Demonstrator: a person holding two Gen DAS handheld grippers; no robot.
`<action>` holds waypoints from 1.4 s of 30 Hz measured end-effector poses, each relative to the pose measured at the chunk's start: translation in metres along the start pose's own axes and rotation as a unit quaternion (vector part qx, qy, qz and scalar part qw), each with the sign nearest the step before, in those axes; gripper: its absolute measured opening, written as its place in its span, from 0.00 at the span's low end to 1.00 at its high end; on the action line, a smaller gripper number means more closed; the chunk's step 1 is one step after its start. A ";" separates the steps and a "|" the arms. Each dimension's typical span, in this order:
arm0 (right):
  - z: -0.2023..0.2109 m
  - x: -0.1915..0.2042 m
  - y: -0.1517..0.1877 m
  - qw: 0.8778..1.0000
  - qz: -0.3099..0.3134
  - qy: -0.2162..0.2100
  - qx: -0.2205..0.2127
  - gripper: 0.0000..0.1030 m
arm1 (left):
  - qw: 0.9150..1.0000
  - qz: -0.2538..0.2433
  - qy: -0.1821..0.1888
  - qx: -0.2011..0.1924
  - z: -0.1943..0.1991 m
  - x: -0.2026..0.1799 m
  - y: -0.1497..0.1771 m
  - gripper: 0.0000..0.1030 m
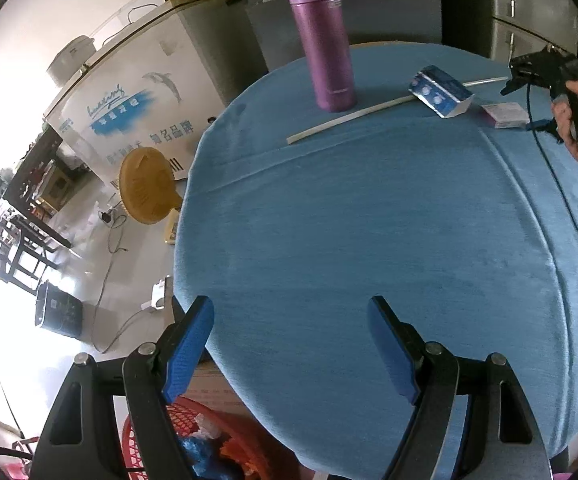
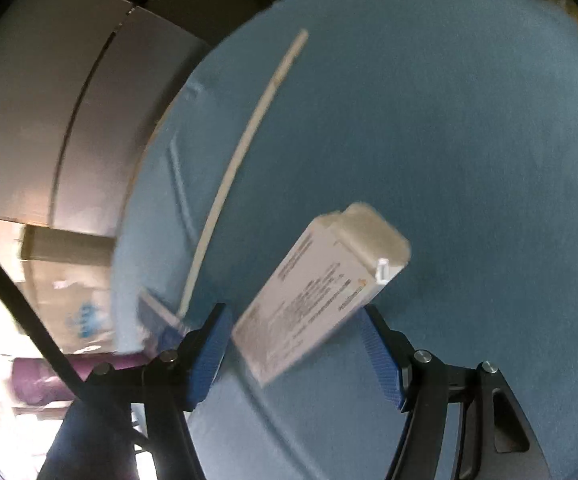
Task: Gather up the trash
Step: 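Move both tools back over the table toward the remaining boxes, then grasp the white medicine box with the right tool while the left tool grasps the blue box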
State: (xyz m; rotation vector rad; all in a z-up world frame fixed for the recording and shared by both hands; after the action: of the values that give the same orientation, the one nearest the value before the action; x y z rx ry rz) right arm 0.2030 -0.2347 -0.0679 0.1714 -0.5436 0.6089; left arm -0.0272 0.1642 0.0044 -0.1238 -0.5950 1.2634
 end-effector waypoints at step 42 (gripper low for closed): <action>0.071 -0.039 -0.027 0.955 0.107 -0.128 -0.244 0.51 | 0.992 0.120 0.037 0.025 -0.123 -0.147 -0.328 0.77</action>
State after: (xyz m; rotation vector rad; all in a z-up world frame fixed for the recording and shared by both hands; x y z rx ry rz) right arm 0.1616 -0.2979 -0.0280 -0.2850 -0.9560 0.6480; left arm 0.2880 -0.0469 -0.0182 -0.2054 -0.4944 1.4985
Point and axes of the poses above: each gripper's, at about its wrist camera, not at the fingertips, and z roughly against the way its jaws point, x to its left, y to its underside, the point moved 10 cm from there along -z, roughly the way its jaws point, and after that the axes turned 13 degrees about -z, right-handed, at the moved point
